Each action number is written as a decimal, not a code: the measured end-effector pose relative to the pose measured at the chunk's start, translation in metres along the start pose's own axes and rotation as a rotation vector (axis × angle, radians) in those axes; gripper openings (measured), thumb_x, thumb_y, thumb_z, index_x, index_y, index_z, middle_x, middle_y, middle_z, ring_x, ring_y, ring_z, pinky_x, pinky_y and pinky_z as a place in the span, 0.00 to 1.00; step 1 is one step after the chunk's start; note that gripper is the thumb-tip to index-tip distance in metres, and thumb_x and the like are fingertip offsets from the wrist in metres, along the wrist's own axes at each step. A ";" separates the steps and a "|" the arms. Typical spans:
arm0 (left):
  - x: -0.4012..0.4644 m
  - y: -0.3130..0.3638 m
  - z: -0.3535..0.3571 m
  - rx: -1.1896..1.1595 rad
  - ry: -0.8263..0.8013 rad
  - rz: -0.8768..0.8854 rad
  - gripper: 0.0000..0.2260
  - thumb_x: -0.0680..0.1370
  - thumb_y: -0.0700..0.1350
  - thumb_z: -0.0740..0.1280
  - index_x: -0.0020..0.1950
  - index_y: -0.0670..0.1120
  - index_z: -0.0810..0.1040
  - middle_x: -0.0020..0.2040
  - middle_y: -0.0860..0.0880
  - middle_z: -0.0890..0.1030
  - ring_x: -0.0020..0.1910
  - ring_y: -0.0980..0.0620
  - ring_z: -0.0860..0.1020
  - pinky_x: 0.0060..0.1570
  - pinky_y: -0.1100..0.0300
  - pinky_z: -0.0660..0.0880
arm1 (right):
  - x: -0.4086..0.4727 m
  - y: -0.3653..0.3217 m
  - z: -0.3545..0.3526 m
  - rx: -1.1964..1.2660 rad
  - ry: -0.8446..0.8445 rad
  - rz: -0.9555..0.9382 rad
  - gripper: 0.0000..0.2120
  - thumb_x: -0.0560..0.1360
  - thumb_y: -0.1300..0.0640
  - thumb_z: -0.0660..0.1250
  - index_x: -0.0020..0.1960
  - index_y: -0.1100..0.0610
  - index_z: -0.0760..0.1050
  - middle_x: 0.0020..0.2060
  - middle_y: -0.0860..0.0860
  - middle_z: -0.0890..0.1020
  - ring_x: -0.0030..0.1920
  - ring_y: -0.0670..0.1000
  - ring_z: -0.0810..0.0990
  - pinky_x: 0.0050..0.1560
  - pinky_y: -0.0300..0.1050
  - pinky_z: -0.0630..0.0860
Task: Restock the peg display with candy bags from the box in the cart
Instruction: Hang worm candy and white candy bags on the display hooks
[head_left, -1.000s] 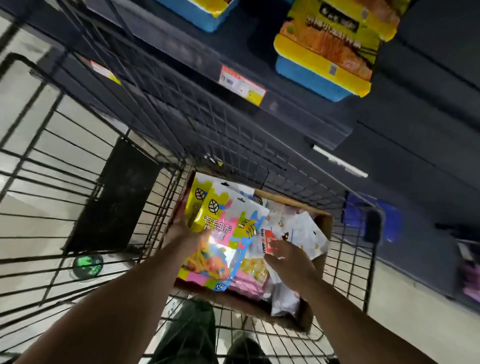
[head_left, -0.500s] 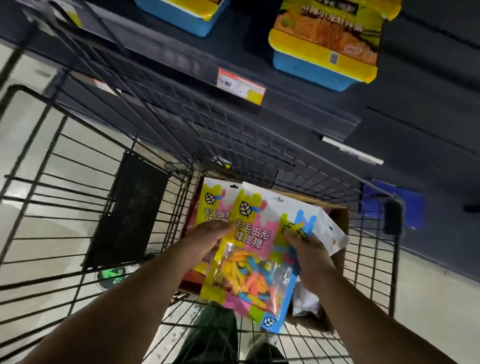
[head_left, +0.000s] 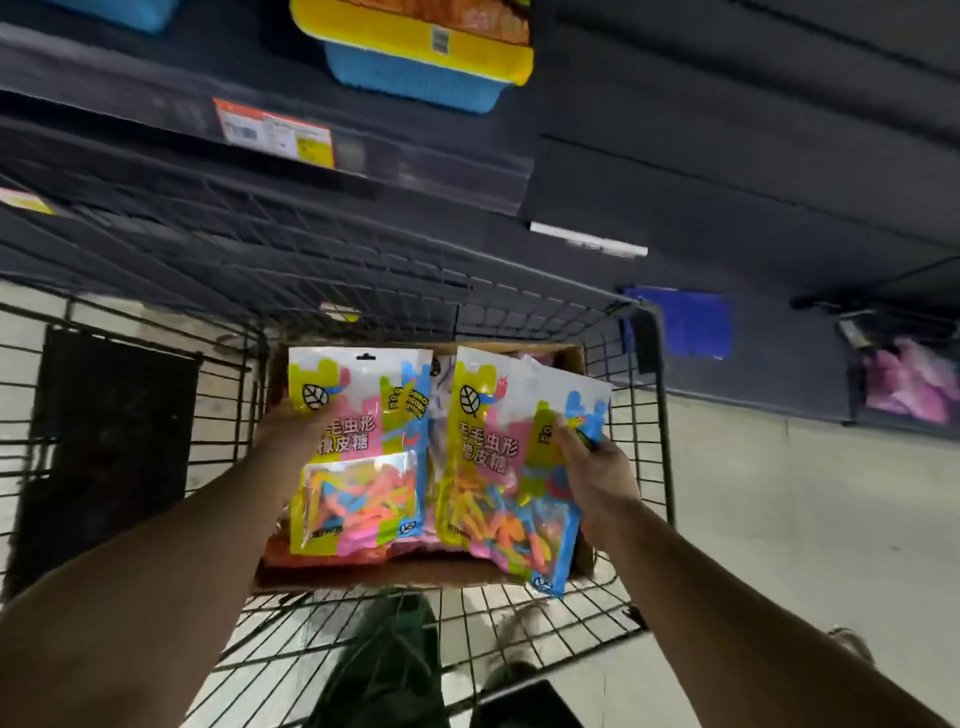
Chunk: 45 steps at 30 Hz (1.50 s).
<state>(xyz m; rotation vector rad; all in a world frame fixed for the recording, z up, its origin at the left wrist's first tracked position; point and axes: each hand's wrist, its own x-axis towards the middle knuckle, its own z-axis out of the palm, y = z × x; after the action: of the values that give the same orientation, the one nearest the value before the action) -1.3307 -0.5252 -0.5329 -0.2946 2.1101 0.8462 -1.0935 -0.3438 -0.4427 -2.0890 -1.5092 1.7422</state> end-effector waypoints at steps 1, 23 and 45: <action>-0.011 0.006 -0.003 0.015 -0.018 0.031 0.13 0.76 0.52 0.73 0.52 0.44 0.77 0.46 0.42 0.77 0.44 0.50 0.76 0.43 0.59 0.68 | -0.003 -0.001 -0.005 0.020 -0.009 0.006 0.15 0.76 0.44 0.69 0.49 0.56 0.79 0.37 0.51 0.82 0.36 0.52 0.82 0.33 0.41 0.80; -0.480 0.178 0.246 -0.043 -0.741 0.752 0.18 0.78 0.45 0.69 0.66 0.41 0.76 0.55 0.39 0.85 0.49 0.43 0.85 0.50 0.45 0.81 | -0.153 0.054 -0.479 0.626 0.291 -0.506 0.10 0.69 0.47 0.75 0.44 0.53 0.82 0.49 0.56 0.86 0.48 0.61 0.85 0.45 0.61 0.83; -0.698 0.247 0.719 0.236 -1.106 0.929 0.10 0.80 0.50 0.68 0.61 0.52 0.75 0.60 0.51 0.76 0.60 0.52 0.73 0.65 0.53 0.69 | -0.103 0.171 -0.849 0.923 0.870 -0.347 0.15 0.75 0.43 0.71 0.49 0.54 0.80 0.49 0.58 0.85 0.49 0.61 0.84 0.53 0.66 0.80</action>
<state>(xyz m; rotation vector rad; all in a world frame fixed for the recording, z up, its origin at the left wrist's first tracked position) -0.5654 0.0776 -0.1919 1.1191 1.1635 0.9129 -0.3241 -0.0591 -0.1472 -1.5693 -0.5728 0.8798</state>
